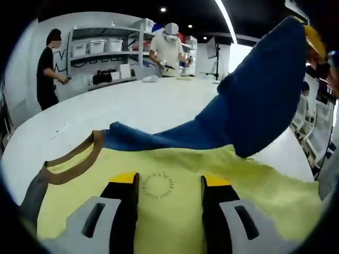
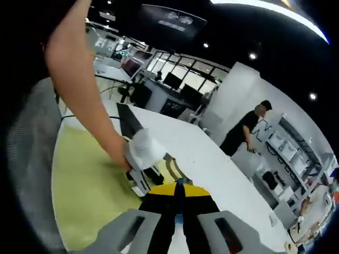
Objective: Fold the garment on the visible template until the final outline fits inside the template.
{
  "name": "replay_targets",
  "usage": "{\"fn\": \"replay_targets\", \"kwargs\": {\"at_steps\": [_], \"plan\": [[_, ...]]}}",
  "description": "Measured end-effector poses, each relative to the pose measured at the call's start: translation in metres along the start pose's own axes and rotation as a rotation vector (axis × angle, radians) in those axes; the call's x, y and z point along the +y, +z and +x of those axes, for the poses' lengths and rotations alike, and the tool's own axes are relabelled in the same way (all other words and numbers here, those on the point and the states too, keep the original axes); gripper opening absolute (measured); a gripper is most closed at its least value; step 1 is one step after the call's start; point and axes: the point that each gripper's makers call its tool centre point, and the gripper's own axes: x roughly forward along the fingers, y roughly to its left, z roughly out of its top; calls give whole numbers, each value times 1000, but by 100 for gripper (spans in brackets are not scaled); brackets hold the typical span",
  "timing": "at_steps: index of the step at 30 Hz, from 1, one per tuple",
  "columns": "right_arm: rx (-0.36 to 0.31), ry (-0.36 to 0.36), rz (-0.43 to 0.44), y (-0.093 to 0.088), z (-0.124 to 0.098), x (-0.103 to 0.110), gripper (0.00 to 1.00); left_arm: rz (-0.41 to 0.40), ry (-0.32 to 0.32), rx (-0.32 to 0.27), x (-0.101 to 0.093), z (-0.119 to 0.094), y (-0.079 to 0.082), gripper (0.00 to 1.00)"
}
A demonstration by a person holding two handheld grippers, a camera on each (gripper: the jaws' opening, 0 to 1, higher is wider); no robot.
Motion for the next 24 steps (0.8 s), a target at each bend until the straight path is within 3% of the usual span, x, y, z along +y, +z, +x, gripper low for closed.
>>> {"fn": "replay_targets", "kwargs": {"at_steps": [3,4,10,12,14,18,20,24], "plan": [[-16,94,-2,6,5,23,0,-1,1,0,0,0,0,42],[-29,172,19,9,6,39,0,-1,1,0,0,0,0,42],[-22,247,24,10,12,64,0,-2,1,0,0,0,0,42],[-28,338,23,14,12,86,0,-2,1,0,0,0,0,42],[-4,436,20,13,11,109,0,-3,1,-1,0,0,0,42],[49,565,42,2,9,141,0,-5,2,-2,1,0,0,41],[78,609,40,-5,9,153,0,-6,2,-3,1,0,0,41],[144,612,78,-17,11,160,0,-8,3,-4,2,0,0,40]]}}
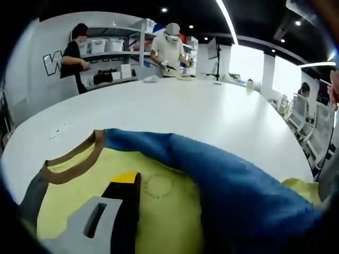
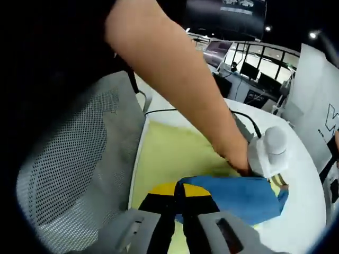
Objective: Fold the garment on the visible template until the final outline fits inside the template.
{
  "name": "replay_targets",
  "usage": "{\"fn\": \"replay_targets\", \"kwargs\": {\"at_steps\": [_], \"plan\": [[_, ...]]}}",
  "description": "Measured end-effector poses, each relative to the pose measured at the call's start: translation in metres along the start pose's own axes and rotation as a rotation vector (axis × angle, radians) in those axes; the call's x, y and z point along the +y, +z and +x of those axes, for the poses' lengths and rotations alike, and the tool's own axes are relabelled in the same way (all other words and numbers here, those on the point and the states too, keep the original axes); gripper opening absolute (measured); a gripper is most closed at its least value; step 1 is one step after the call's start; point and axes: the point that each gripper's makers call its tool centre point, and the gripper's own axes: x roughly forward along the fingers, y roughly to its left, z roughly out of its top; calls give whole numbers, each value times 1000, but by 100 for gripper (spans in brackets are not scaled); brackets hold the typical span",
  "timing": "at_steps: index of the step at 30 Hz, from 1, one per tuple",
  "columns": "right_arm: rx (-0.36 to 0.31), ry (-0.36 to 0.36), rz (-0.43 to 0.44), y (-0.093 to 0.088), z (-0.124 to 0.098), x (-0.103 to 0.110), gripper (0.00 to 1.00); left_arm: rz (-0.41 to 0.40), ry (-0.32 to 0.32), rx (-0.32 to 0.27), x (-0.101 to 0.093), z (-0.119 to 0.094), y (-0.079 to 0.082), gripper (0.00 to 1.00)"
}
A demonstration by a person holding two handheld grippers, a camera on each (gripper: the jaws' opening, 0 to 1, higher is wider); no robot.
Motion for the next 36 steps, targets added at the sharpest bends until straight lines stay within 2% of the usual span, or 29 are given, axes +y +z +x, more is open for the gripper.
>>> {"fn": "replay_targets", "kwargs": {"at_steps": [2,5,6,9,14,16,19,21,23,28,33,36], "plan": [[-31,14,72,3,-2,3,4,-2,0,-1,1,0,0,40],[-116,29,157,14,-12,6,11,-1,0,-1,1,0,0,39],[-136,20,171,16,-15,4,9,-2,0,-2,1,0,0,39],[-113,-68,208,1,-25,-13,7,-4,0,-4,2,0,0,39],[-183,-86,261,5,-37,-16,4,-3,-2,-4,2,-1,0,38],[-125,-152,274,-8,-38,-26,2,-5,-1,-4,3,-1,0,37],[-16,-177,329,-35,-31,-30,4,-6,-1,-4,3,-1,0,37],[1,-160,303,-40,-24,-26,4,-6,-1,-4,3,-1,0,37],[27,-168,364,-49,-17,-28,3,-6,-1,-5,3,-1,1,37],[61,-112,367,-55,2,-18,4,-8,0,-4,2,-1,0,37],[142,-66,314,-68,16,-6,6,-6,0,-5,2,0,0,37],[154,-41,301,-70,22,3,8,-7,-1,-6,3,0,0,36]]}}
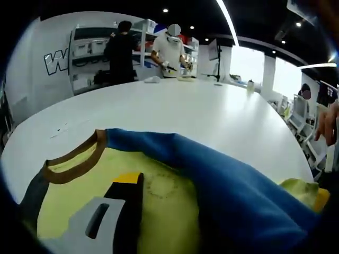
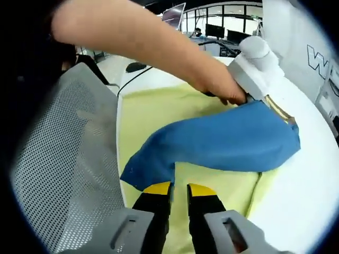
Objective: Fold the garment on the visible template until the final outline fits inside the template.
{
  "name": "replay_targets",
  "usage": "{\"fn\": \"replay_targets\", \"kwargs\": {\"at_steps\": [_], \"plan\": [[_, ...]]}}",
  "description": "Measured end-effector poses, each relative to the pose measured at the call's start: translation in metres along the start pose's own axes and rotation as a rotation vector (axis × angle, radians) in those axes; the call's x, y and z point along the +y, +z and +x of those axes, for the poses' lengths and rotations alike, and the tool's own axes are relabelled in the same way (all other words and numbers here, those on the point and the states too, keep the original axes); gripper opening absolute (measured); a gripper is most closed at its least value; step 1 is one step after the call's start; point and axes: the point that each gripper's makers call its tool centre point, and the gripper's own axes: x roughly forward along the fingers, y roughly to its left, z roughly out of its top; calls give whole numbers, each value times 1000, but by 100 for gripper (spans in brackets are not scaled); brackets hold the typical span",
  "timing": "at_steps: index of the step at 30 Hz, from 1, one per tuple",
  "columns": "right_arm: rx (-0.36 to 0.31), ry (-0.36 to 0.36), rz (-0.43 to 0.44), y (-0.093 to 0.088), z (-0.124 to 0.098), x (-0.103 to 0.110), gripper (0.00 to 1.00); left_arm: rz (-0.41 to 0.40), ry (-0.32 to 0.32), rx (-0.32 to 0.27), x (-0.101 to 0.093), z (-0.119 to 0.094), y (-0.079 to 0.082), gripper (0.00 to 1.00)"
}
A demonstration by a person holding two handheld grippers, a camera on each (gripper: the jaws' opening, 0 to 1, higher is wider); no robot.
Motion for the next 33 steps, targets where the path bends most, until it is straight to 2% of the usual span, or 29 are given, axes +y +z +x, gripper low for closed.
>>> {"fn": "replay_targets", "kwargs": {"at_steps": [5,11,14,19,26,27,28,30,32,33], "plan": [[7,20,-12,-2,5,8,9,0,0,-1,0,0,0,36],[61,32,-61,-13,12,14,9,-1,1,-4,-1,0,0,36],[53,30,-71,-11,11,13,8,0,1,-5,-1,0,0,36],[67,52,-178,-10,13,23,0,-2,2,-6,0,0,0,36],[47,54,-179,-8,13,20,0,-4,3,-7,0,0,0,36],[45,44,-172,-8,10,18,0,-4,2,-7,0,0,0,36],[33,-7,-148,-6,2,9,0,-4,1,-6,0,0,0,36],[19,-40,-122,-3,-6,3,0,-3,0,-6,0,0,0,36],[18,-123,-105,-3,-24,-12,0,-2,0,-7,0,0,0,36],[17,-137,-104,-3,-28,-14,0,-1,0,-7,0,0,0,36]]}}
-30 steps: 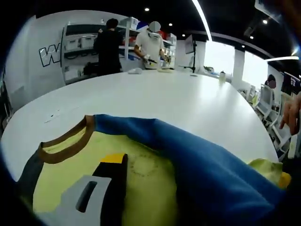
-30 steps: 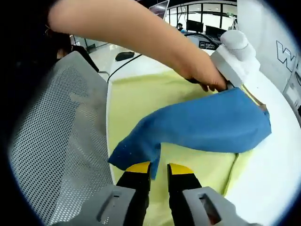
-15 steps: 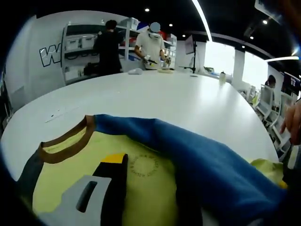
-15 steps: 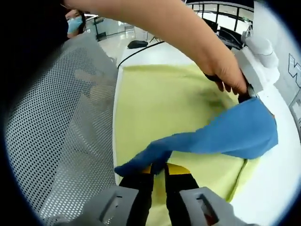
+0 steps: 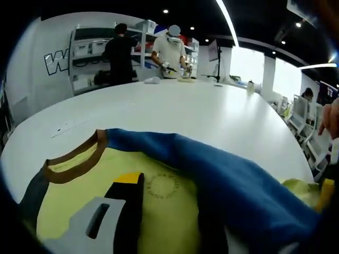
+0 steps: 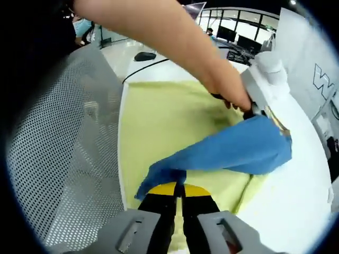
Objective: Fold the garment on the visible template until the final outline fits inside the template.
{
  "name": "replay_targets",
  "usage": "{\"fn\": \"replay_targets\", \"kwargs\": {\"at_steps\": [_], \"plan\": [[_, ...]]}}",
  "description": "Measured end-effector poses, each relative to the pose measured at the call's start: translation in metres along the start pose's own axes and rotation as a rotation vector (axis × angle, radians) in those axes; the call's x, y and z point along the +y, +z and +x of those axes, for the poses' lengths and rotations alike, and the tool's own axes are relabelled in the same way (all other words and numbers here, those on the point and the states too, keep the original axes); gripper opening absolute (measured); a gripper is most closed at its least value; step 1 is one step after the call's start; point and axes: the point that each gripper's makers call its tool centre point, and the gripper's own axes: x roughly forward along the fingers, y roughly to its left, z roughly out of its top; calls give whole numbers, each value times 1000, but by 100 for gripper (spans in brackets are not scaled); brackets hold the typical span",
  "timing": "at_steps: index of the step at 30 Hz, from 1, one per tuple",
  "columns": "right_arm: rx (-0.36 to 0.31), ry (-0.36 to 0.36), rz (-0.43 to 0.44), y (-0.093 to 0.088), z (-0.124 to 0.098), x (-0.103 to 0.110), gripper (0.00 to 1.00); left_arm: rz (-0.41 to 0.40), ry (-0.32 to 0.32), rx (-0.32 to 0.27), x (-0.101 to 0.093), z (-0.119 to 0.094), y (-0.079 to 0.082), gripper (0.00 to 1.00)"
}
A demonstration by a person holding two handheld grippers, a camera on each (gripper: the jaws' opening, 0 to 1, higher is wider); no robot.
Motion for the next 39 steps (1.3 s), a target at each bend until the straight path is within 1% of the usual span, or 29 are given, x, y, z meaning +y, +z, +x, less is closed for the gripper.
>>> {"fn": "replay_targets", "kwargs": {"at_steps": [1,2,5,7,9,13,16,18,19,20,21,23,27,28,30,32,37,38,39], "plan": [[0,-38,11,-2,-9,-8,0,0,0,-1,0,0,0,36],[16,-109,31,-9,-21,-24,0,0,0,-1,0,0,0,36],[20,-206,65,-18,-36,-46,0,1,0,-1,0,-1,0,36],[4,-268,116,-25,-46,-63,0,1,1,0,0,-1,0,36],[5,-330,144,-32,-56,-79,0,0,2,0,1,0,0,36],[-16,-380,176,-35,-67,-95,0,0,1,0,0,-1,0,36],[-15,-429,191,-39,-75,-109,0,-1,0,0,0,-1,0,36],[-19,-446,195,-40,-78,-114,0,-1,0,0,0,-1,0,36],[-21,-473,210,-42,-81,-121,0,0,-1,0,0,-1,0,36],[-20,-484,217,-44,-83,-124,0,0,-1,0,0,-1,0,36],[-18,-516,231,-47,-87,-131,0,0,-2,-1,0,-1,0,36],[-27,-538,247,-50,-92,-138,0,1,-2,-1,0,-1,0,35],[-31,-609,281,-62,-106,-158,0,2,-3,-2,0,-1,0,35],[-26,-637,293,-67,-111,-164,0,2,-3,-2,0,-1,0,35],[-28,-650,307,-71,-115,-170,0,2,-3,-2,1,-1,0,35],[-25,-687,335,-79,-123,-180,0,3,-2,-1,1,0,0,35],[-33,-744,380,-91,-134,-197,0,2,-1,-1,2,0,0,34],[-37,-767,400,-96,-138,-203,0,2,-1,-1,1,0,0,34],[-38,-771,407,-98,-139,-205,0,2,-1,-1,2,0,0,34]]}}
